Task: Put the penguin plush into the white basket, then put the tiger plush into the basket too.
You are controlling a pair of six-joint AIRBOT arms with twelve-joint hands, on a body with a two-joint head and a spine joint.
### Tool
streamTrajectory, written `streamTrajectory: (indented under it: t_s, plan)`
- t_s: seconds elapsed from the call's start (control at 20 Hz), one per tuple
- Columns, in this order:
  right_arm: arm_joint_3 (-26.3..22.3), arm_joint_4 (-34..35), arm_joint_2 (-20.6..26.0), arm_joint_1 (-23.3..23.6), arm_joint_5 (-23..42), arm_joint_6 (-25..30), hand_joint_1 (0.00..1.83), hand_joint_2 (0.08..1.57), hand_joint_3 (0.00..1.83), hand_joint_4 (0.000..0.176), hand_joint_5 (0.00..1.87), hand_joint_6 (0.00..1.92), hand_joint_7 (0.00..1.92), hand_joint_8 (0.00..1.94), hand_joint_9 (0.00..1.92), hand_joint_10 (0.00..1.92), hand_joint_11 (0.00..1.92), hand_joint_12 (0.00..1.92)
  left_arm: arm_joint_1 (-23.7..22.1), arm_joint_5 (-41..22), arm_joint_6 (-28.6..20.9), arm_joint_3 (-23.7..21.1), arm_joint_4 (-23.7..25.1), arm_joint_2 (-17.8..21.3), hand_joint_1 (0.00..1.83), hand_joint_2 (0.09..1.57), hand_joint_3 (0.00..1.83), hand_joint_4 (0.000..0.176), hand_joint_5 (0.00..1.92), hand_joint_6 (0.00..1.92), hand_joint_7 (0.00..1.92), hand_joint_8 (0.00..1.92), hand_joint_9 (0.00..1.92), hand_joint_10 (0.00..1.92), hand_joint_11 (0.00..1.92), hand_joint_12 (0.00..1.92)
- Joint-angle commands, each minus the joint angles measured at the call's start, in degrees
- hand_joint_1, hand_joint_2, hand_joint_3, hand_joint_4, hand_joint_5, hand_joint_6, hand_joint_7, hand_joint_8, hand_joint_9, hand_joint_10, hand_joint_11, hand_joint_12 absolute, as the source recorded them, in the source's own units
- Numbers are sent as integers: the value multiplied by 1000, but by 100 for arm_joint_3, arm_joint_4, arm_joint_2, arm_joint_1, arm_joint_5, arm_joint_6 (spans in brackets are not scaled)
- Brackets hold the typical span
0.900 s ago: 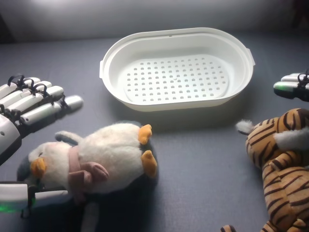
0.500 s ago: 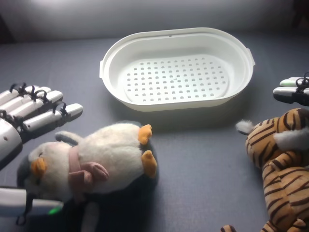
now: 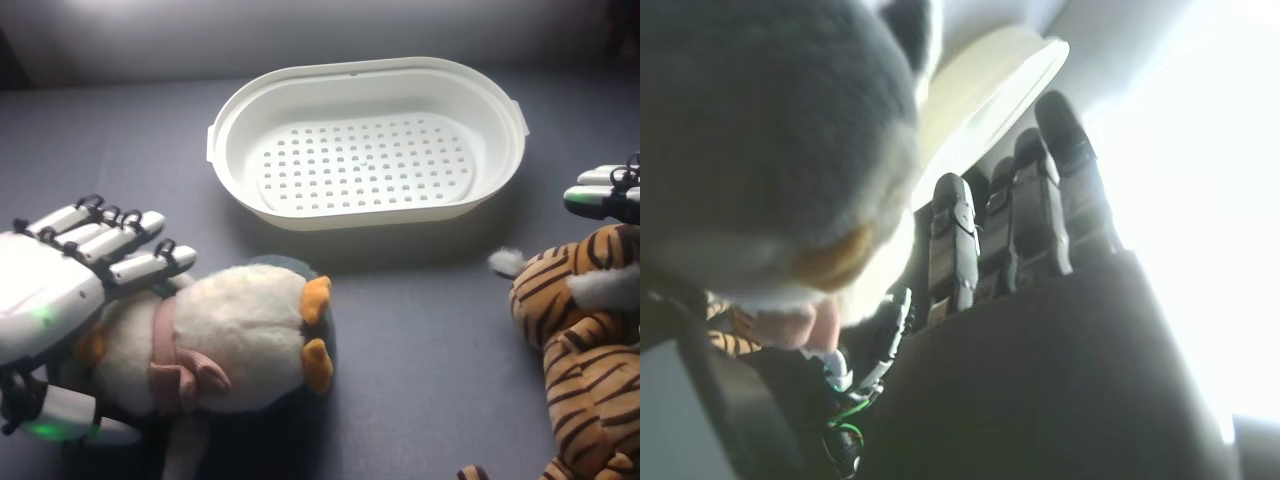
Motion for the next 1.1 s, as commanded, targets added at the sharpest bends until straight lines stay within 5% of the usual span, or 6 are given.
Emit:
streamTrajectory:
  t_s: [0.0,0.15,0.3,0.55,0.85,1.05]
  plan:
    - [29,192,13,34,671,75,500,1180,3,25,273,6,229,4,261,6,224,303,-53,-485,57,24,26,-1,740,764,3,109,253,5,150,9,232,16,0,656]
    - [30,192,13,34,671,86,522,1188,4,29,273,3,225,1,254,2,222,295,-72,-497,43,27,-9,-16,1195,1009,4,0,984,484,1158,511,935,140,431,1128]
    - [29,193,13,34,671,103,495,1199,0,25,278,1,230,0,296,1,294,265,-68,-846,-323,38,90,34,1287,1051,0,0,1151,447,1153,925,842,1065,540,1714]
    - [40,196,13,34,671,110,453,1210,2,17,288,3,246,5,306,2,331,180,-69,-1821,-1018,-9,454,381,1267,1121,2,0,1060,552,939,1320,800,1394,603,1853]
    - [67,197,-18,34,645,110,460,1217,1,4,306,5,262,5,311,1,334,153,-874,-2228,-1033,372,415,412,1379,1103,1,0,914,986,1082,790,894,1255,599,1428]
    - [119,196,-51,34,638,131,485,1227,4,16,304,2,257,1,294,0,329,141,-2157,-838,-813,1209,356,-225,1301,1017,4,0,1091,743,1354,337,1226,566,1030,1131]
